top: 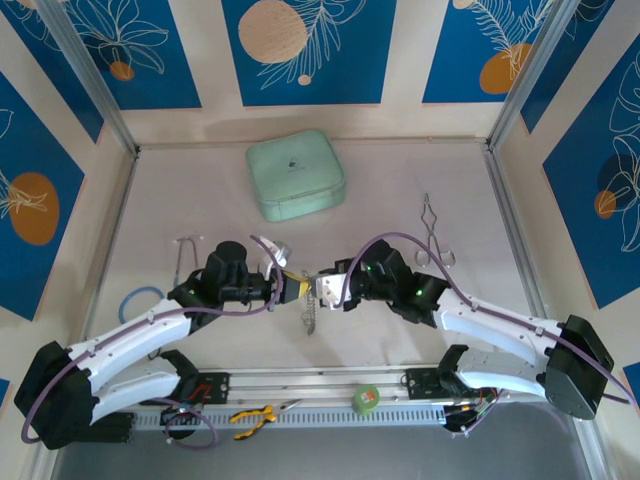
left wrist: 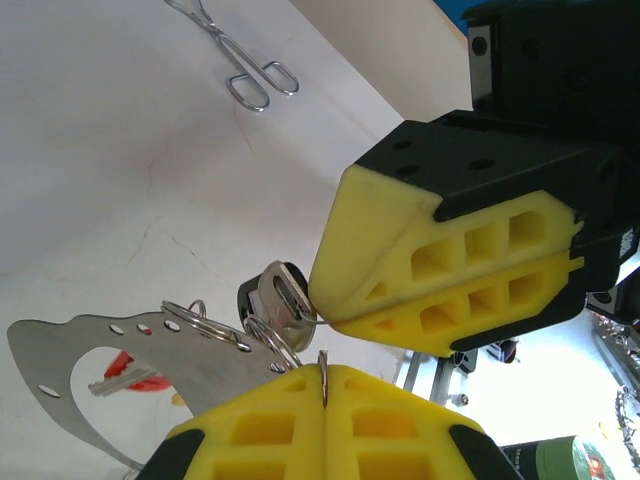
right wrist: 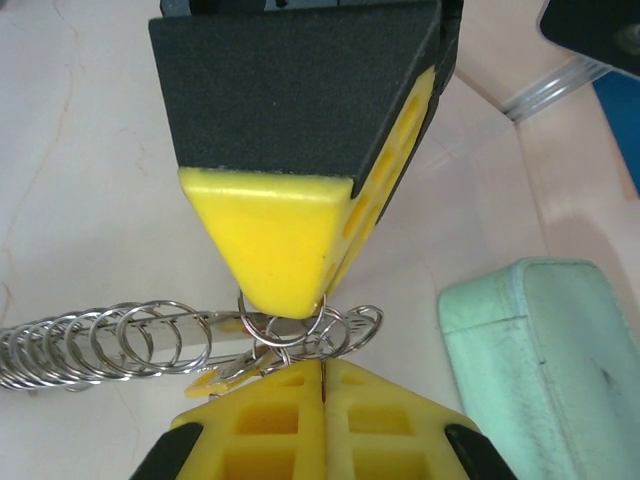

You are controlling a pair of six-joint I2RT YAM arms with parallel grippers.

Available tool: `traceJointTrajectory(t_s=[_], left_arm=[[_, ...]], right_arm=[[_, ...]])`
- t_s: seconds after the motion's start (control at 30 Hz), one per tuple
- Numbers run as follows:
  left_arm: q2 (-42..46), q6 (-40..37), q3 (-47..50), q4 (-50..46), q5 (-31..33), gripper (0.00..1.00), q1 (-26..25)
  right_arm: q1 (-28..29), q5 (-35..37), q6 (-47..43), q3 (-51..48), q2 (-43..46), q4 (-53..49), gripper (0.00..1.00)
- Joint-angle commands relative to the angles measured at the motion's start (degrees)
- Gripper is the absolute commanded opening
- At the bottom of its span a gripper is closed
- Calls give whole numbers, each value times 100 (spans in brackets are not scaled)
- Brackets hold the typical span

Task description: Put the keys on the keyring

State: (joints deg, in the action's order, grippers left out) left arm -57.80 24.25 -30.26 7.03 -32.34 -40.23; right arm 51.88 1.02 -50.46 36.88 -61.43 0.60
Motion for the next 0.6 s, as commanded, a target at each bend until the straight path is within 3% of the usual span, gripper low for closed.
traceJointTrajectory(t_s=[0.0, 0.57], left_arm=[[-28, 169, -287, 54, -25, 0, 36], [-223, 451, -402, -24, -98, 0, 33]], right_arm=[[109, 310, -364, -144, 152, 268, 0], [185, 198, -508, -281, 254, 530, 0]])
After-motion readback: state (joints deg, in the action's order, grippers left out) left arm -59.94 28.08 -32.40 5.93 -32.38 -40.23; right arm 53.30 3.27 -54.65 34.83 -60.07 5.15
